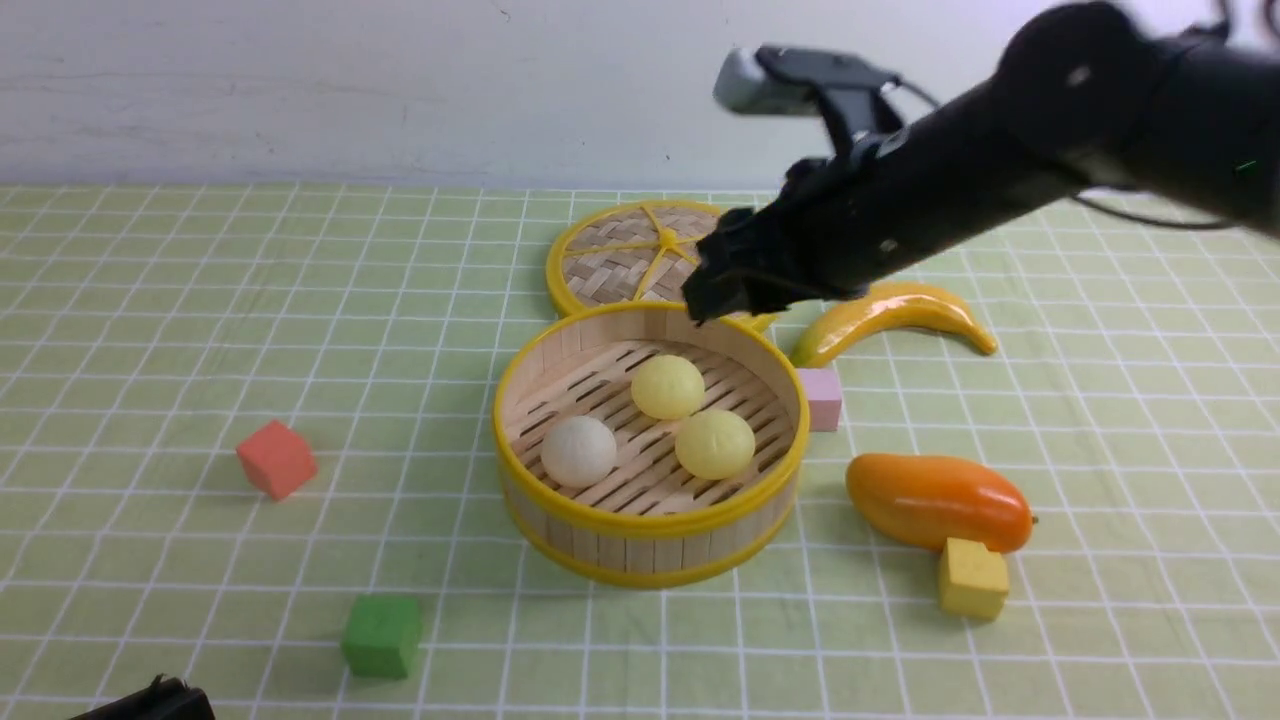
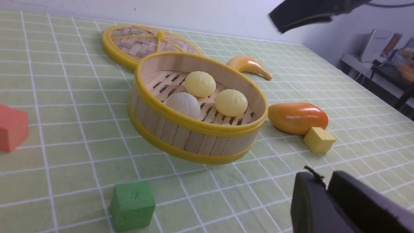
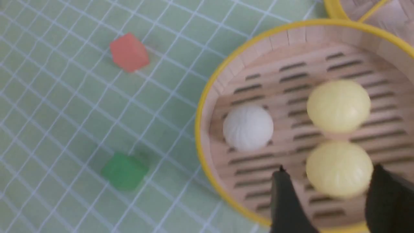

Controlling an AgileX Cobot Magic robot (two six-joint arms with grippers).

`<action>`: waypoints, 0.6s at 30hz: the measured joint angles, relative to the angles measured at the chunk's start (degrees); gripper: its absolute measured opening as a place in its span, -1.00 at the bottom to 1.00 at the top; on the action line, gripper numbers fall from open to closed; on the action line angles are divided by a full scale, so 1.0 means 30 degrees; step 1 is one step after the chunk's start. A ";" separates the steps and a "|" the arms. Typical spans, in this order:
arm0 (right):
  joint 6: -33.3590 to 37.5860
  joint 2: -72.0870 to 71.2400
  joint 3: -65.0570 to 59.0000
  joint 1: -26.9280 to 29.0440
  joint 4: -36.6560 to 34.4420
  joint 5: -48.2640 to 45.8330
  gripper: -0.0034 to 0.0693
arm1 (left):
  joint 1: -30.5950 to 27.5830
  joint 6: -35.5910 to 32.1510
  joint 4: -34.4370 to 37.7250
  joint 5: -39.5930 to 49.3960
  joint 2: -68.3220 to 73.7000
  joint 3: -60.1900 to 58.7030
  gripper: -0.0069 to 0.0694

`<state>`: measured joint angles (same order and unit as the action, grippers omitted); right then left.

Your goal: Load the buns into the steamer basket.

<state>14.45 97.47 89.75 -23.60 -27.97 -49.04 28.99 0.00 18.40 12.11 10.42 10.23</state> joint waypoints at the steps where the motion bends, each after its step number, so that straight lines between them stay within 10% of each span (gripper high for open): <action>1: 0.0000 -0.0195 -0.0031 0.0000 0.0181 0.0000 -0.08 | 0.0000 0.0000 0.0000 0.0000 0.0000 0.0000 -0.61; 8: -0.6053 -0.7458 -0.3663 -0.1250 0.5079 -0.3815 -0.91 | 0.0000 0.0000 0.0000 0.0000 0.0000 0.0000 -0.60; 18: -0.7890 -1.4846 -0.9637 -0.1448 0.6738 -0.3910 -0.96 | 0.0000 0.0000 0.0000 0.0000 0.0000 0.0000 -0.58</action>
<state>-9.22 52.94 60.84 -27.95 -7.75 -60.77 28.99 0.00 18.40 12.11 10.42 10.23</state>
